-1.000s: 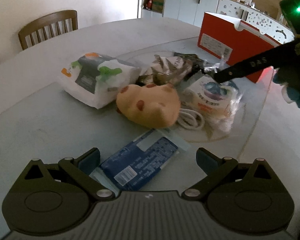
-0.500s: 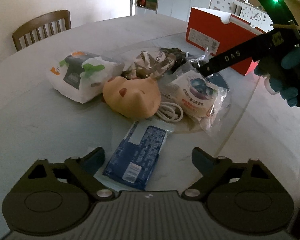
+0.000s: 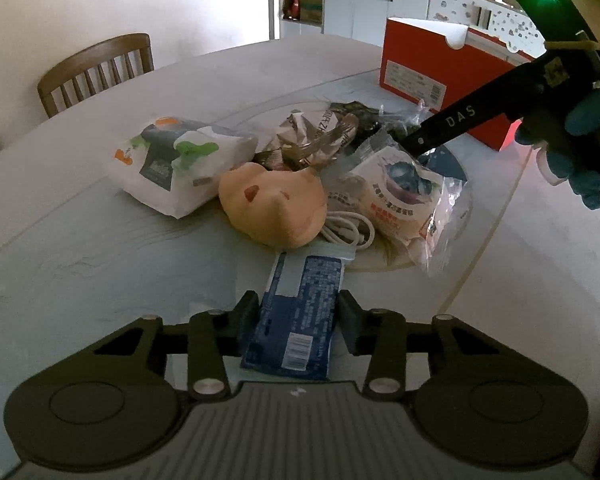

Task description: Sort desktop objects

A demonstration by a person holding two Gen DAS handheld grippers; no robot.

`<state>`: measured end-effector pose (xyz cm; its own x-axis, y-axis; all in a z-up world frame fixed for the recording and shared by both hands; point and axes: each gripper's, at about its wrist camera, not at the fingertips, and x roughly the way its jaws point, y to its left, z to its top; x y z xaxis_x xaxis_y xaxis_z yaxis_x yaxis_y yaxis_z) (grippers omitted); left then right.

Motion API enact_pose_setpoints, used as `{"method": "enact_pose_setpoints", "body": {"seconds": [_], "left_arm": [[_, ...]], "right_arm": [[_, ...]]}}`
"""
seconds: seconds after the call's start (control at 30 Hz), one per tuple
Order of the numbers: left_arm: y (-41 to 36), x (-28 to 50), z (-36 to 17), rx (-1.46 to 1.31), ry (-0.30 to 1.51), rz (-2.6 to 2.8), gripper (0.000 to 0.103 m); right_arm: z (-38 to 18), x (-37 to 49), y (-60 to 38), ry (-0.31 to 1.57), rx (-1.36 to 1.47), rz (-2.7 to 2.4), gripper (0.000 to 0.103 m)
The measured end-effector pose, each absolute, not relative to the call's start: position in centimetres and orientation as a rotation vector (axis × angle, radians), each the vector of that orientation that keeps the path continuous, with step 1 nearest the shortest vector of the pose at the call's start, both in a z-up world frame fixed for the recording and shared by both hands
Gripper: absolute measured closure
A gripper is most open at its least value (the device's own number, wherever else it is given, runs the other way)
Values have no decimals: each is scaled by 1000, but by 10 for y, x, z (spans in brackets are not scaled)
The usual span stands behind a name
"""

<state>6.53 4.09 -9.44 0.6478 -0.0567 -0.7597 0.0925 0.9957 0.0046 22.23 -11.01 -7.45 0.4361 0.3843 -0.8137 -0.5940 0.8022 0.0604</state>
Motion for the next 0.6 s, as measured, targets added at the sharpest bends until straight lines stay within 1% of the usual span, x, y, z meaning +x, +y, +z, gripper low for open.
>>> {"method": "enact_pose_setpoints", "body": {"seconds": [0.03, 0.07, 0.3, 0.6], "left_arm": [[40, 65, -94, 41, 862, -83, 64], [40, 65, -94, 34, 863, -82, 65], [40, 57, -92, -6, 864, -64, 67], [37, 40, -83, -56, 859, -43, 67]], "right_arm": [[-74, 222, -110, 936, -249, 613, 61], [-74, 222, -111, 933, -246, 612, 64], [-65, 216, -116, 906, -241, 616, 69], [-47, 201, -130, 881, -211, 628, 70]]}}
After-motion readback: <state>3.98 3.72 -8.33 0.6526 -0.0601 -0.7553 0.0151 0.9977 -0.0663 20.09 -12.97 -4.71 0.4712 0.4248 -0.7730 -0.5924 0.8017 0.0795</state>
